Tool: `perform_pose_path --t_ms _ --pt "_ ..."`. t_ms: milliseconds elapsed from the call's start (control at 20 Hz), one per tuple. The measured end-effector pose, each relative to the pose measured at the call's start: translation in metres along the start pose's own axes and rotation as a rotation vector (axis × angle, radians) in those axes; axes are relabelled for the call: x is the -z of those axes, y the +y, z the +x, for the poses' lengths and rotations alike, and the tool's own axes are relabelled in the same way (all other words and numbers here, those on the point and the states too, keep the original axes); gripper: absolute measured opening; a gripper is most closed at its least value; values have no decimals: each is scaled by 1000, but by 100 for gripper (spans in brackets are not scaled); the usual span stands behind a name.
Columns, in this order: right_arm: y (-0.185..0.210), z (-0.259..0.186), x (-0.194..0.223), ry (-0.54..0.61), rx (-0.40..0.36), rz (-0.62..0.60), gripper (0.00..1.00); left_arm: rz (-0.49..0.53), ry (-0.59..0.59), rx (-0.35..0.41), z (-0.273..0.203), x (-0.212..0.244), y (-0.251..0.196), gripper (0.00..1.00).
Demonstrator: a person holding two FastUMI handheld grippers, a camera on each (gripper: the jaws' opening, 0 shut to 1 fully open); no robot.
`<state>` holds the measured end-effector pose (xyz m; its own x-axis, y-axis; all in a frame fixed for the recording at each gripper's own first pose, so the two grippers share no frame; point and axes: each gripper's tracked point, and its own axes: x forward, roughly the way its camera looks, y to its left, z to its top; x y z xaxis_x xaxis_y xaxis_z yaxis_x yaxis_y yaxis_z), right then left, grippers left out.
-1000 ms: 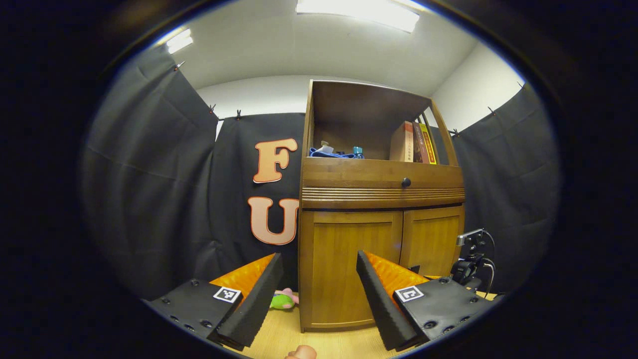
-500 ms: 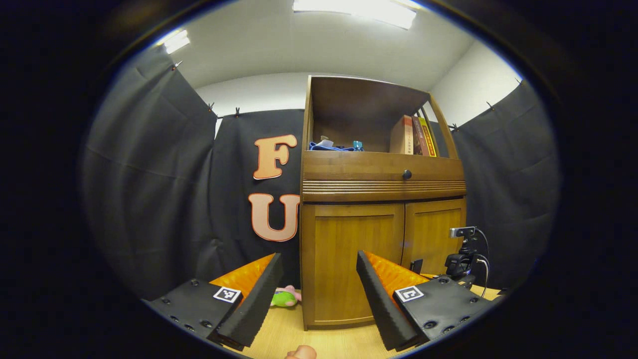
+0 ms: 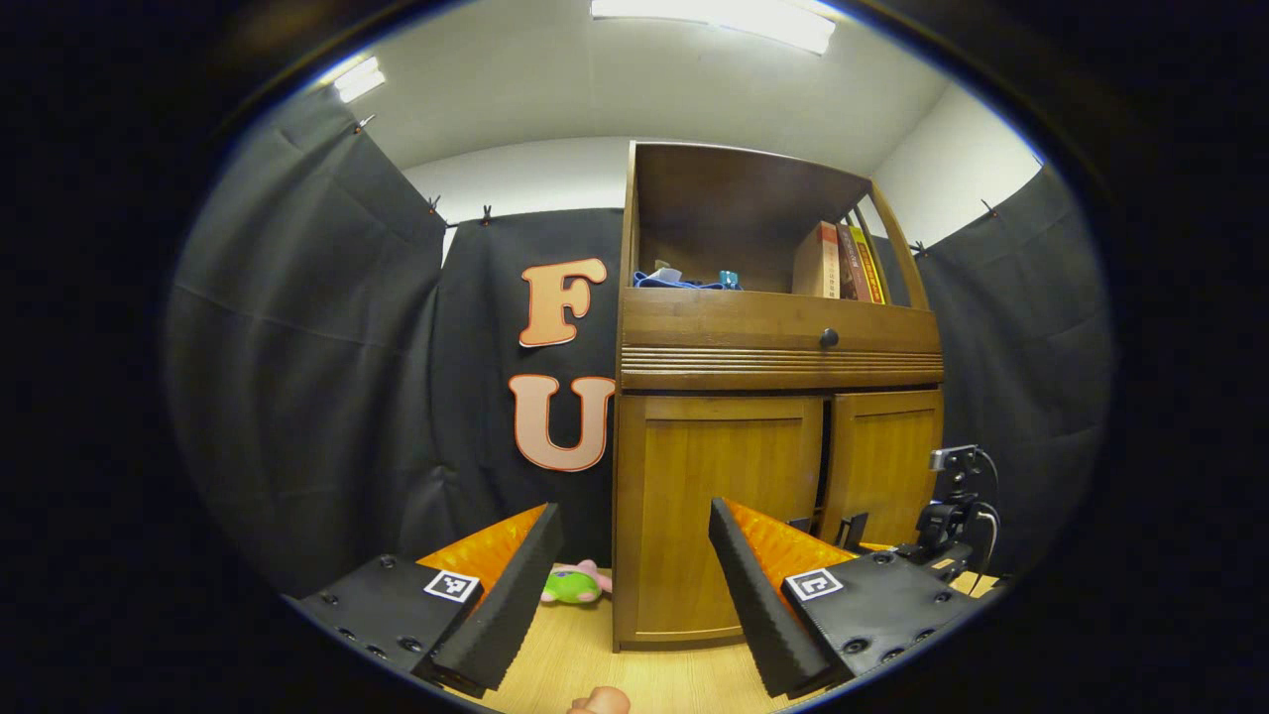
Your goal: Open the right door of the double-door shoe cabinet with the right hand, and open the left door with the left hand.
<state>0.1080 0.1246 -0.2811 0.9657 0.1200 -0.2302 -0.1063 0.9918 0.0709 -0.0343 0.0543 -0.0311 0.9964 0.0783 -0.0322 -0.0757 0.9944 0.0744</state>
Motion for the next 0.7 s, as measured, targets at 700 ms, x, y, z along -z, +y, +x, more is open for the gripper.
perform_pose_path --t_ms 700 --pt "-15 -67 1 -17 -36 -20 29 -34 37 -6 10 19 2 96"
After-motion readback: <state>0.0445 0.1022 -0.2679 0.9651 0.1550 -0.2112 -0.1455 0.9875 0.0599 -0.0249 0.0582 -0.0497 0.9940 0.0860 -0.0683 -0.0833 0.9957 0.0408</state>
